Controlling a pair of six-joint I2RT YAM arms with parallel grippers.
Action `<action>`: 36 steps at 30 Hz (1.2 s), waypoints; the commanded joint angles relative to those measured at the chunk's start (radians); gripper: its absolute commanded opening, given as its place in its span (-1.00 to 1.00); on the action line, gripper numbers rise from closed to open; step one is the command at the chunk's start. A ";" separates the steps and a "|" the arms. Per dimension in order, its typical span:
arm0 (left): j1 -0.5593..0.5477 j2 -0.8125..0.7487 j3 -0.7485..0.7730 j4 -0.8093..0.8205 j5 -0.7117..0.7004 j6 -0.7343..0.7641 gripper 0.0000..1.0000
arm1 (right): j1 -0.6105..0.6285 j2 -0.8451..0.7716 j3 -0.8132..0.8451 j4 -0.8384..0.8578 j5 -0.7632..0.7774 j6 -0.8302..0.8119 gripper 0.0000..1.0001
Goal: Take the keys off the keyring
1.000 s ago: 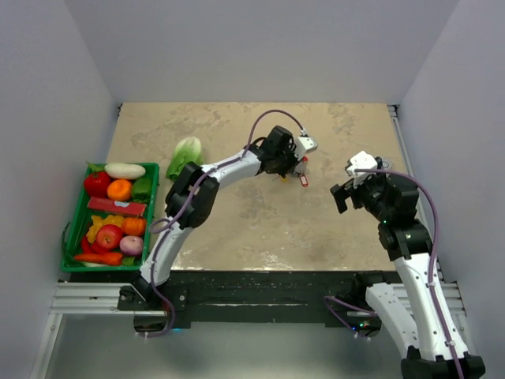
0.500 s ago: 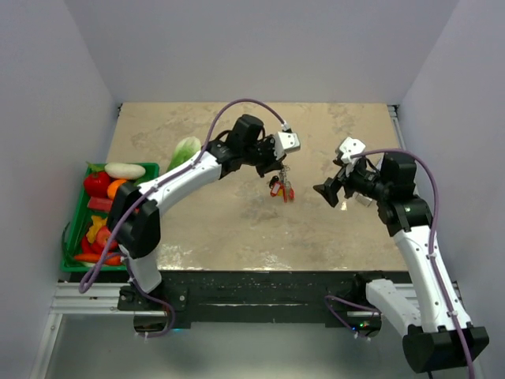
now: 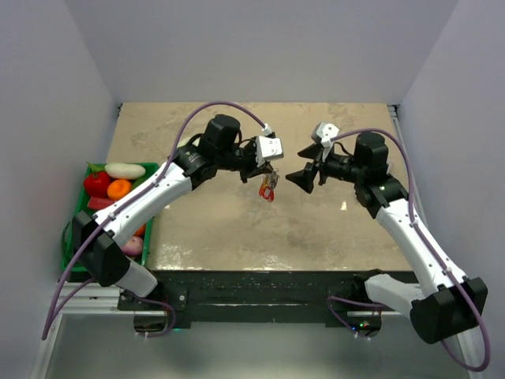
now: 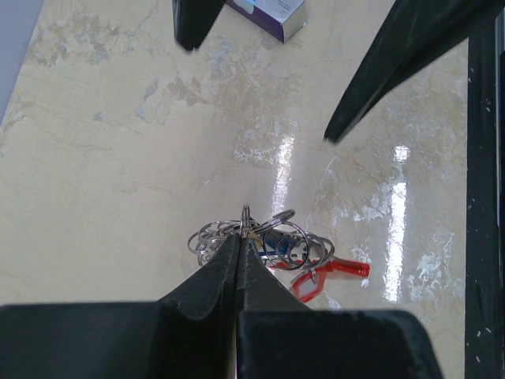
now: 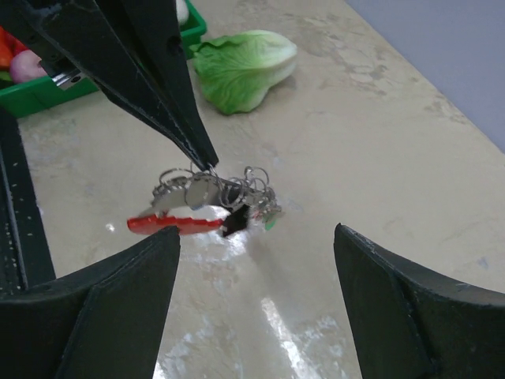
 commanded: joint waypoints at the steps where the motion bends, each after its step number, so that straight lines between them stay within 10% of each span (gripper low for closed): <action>1: 0.004 -0.063 0.005 -0.003 0.060 0.023 -1.00 | 0.055 0.053 0.065 0.116 0.074 0.091 0.61; 36: 0.005 -0.066 0.044 -0.005 0.080 -0.030 -1.00 | 0.156 0.007 0.025 0.066 0.028 0.010 0.38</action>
